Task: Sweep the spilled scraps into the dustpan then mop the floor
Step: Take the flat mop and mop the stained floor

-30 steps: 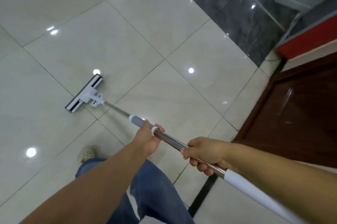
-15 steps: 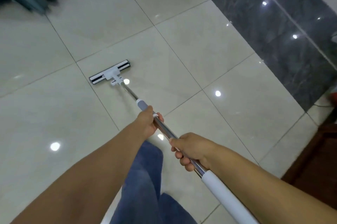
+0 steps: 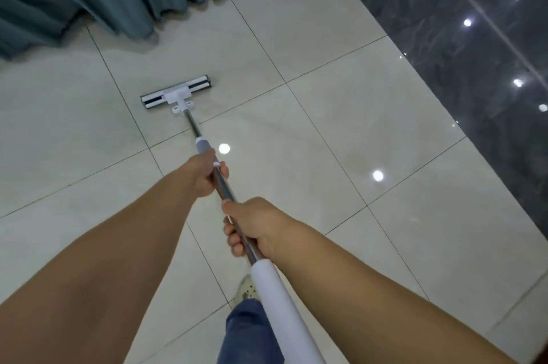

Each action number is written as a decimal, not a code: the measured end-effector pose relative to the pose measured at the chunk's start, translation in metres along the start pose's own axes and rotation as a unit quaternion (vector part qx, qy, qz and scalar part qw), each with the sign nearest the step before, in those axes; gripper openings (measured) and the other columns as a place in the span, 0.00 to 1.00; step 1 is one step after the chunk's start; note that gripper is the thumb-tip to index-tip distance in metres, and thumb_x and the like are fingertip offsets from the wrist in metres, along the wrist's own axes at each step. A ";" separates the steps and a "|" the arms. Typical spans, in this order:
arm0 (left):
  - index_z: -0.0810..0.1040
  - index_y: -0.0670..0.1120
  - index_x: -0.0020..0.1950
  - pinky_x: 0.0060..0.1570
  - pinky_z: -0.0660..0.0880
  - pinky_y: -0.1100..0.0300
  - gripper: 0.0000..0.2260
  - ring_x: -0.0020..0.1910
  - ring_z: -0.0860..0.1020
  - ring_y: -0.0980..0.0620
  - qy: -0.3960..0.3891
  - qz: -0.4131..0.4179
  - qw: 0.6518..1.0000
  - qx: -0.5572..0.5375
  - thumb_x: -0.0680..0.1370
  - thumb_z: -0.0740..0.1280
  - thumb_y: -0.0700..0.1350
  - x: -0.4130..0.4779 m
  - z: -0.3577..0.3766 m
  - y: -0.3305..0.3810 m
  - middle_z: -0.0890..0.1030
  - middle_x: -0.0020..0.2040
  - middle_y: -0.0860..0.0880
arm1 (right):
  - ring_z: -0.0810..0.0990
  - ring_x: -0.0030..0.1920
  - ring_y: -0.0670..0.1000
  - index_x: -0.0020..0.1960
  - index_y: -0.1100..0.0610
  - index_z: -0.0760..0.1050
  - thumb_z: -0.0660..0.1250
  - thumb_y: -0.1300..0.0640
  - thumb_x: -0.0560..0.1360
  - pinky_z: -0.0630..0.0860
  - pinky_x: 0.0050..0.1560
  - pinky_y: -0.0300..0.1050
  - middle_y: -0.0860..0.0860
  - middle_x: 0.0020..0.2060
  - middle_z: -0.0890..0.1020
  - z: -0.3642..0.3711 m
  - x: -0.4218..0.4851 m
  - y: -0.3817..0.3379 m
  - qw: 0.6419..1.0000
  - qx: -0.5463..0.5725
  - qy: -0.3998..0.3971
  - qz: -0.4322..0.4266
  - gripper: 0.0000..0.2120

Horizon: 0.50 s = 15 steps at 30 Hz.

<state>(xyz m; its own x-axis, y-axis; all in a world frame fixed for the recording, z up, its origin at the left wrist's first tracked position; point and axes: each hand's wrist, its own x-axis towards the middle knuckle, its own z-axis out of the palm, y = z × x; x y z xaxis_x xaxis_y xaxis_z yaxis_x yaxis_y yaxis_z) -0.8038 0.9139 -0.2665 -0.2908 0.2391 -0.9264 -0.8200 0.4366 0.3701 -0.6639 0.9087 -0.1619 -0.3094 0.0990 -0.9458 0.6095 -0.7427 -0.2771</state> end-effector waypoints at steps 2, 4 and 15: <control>0.65 0.43 0.40 0.17 0.67 0.70 0.09 0.21 0.67 0.54 0.004 -0.011 1.000 0.009 0.81 0.56 0.42 0.013 -0.001 0.022 0.67 0.33 0.47 | 0.64 0.16 0.46 0.37 0.59 0.66 0.59 0.55 0.80 0.64 0.18 0.30 0.53 0.28 0.68 0.008 0.012 -0.021 1.000 0.011 -0.004 -0.002 0.14; 0.65 0.43 0.41 0.17 0.67 0.70 0.08 0.18 0.67 0.55 0.006 -0.013 1.000 0.010 0.80 0.57 0.41 0.023 0.000 0.039 0.67 0.33 0.47 | 0.64 0.14 0.46 0.37 0.60 0.66 0.59 0.56 0.80 0.65 0.19 0.30 0.53 0.28 0.68 0.012 0.020 -0.037 1.000 0.021 -0.009 -0.004 0.14; 0.65 0.43 0.41 0.18 0.68 0.69 0.10 0.14 0.66 0.53 0.005 -0.033 0.999 -0.016 0.80 0.59 0.45 0.020 0.036 -0.008 0.66 0.33 0.47 | 0.66 0.23 0.47 0.39 0.59 0.66 0.58 0.52 0.81 0.63 0.18 0.30 0.53 0.28 0.68 -0.046 0.005 -0.010 0.999 -0.035 0.014 0.005 0.15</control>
<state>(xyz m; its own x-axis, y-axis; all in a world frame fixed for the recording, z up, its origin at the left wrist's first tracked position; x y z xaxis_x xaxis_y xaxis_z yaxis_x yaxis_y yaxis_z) -0.7859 0.9464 -0.2859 -0.2409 0.2017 -0.9494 -0.8529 0.4228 0.3063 -0.6383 0.9468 -0.1720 -0.2817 0.1110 -0.9531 0.6628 -0.6957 -0.2769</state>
